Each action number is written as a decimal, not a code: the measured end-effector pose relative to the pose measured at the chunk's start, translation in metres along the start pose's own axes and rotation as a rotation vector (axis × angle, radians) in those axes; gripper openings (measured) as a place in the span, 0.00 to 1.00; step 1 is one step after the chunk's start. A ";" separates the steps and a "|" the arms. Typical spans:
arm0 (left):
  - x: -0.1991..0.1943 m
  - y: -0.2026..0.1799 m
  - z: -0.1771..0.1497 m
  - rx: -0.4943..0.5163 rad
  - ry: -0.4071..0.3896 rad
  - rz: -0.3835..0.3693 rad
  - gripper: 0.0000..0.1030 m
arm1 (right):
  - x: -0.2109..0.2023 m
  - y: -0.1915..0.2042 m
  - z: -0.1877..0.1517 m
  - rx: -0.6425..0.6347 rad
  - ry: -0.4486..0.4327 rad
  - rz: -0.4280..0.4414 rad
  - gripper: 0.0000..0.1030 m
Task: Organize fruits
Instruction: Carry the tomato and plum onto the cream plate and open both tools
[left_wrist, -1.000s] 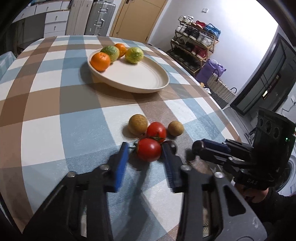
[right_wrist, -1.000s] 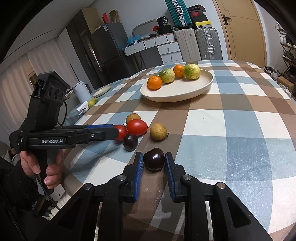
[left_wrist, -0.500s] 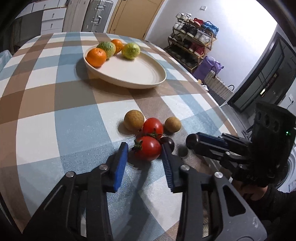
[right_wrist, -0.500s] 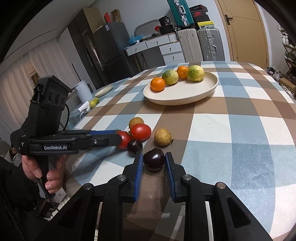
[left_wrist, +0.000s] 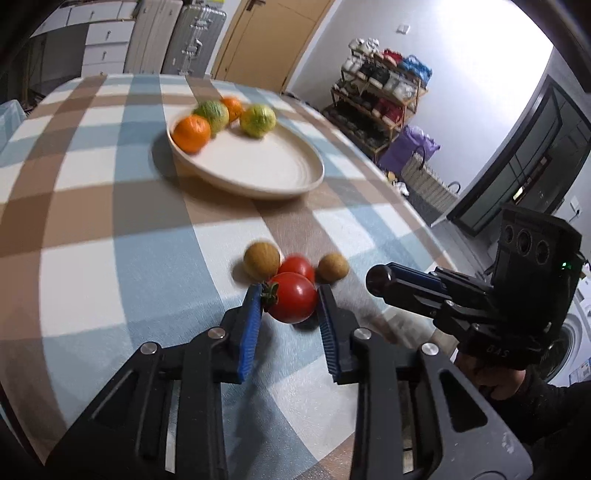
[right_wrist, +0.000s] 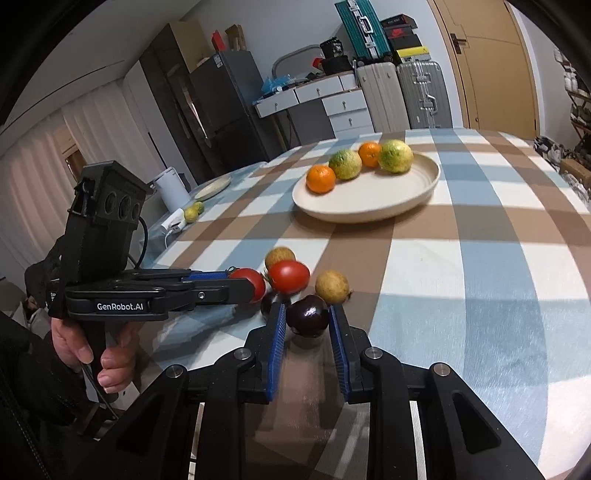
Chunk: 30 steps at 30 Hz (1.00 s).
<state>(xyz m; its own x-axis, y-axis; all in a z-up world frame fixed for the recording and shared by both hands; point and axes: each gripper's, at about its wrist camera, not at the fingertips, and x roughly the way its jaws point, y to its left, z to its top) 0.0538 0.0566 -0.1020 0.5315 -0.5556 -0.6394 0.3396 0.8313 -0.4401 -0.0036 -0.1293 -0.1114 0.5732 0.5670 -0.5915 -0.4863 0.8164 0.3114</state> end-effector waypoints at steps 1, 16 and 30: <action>-0.004 0.001 0.004 0.002 -0.009 0.001 0.26 | -0.001 0.000 0.004 -0.005 -0.010 0.000 0.24; 0.019 0.003 0.103 0.050 -0.106 0.066 0.26 | 0.017 -0.044 0.108 0.028 -0.106 0.041 0.24; 0.096 0.012 0.163 0.110 -0.067 0.193 0.26 | 0.102 -0.095 0.187 0.094 0.001 0.074 0.24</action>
<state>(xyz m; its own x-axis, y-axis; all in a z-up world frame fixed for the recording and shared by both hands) 0.2348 0.0157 -0.0657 0.6439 -0.3867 -0.6602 0.3074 0.9209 -0.2396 0.2246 -0.1284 -0.0618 0.5372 0.6262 -0.5650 -0.4632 0.7789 0.4229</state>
